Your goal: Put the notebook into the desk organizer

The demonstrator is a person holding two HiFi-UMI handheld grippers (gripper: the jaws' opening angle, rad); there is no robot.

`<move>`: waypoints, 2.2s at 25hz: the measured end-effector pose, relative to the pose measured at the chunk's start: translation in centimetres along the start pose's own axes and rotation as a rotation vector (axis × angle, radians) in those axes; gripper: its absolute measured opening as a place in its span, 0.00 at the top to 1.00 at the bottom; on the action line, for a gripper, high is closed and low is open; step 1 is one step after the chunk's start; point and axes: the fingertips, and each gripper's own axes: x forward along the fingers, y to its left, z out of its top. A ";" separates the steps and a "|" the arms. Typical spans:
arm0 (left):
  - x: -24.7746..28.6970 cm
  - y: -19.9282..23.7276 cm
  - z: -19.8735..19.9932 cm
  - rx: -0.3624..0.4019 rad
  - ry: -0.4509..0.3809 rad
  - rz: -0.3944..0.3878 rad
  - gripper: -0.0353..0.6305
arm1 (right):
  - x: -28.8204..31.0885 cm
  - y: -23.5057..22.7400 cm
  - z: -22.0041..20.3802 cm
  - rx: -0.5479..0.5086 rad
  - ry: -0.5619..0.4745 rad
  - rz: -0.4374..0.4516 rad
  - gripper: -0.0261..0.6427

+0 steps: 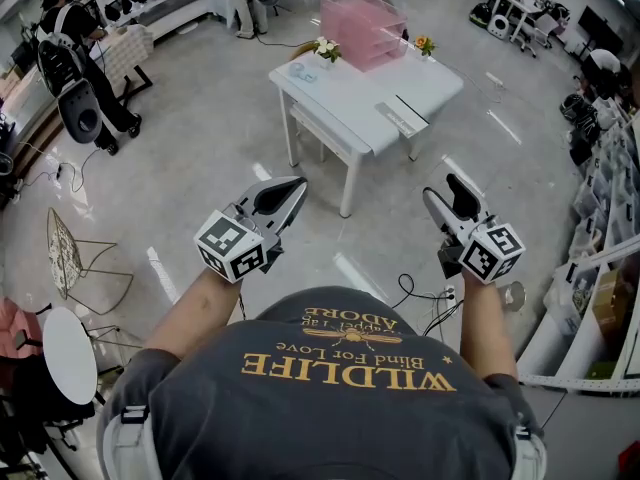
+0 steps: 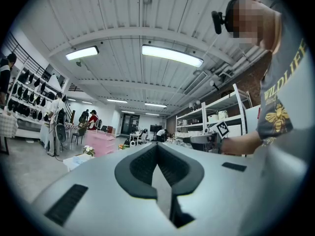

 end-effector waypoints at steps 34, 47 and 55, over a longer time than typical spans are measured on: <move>13.6 4.1 -0.8 -0.016 -0.024 0.077 0.94 | 6.2 -15.7 1.1 -0.001 0.043 0.042 0.40; 22.5 25.0 3.0 0.019 -0.009 -0.182 0.95 | 24.0 -20.4 4.1 0.010 0.055 -0.170 0.40; 26.8 32.7 1.4 -0.020 0.004 -0.246 0.94 | 30.3 -24.5 3.5 0.022 0.089 -0.240 0.40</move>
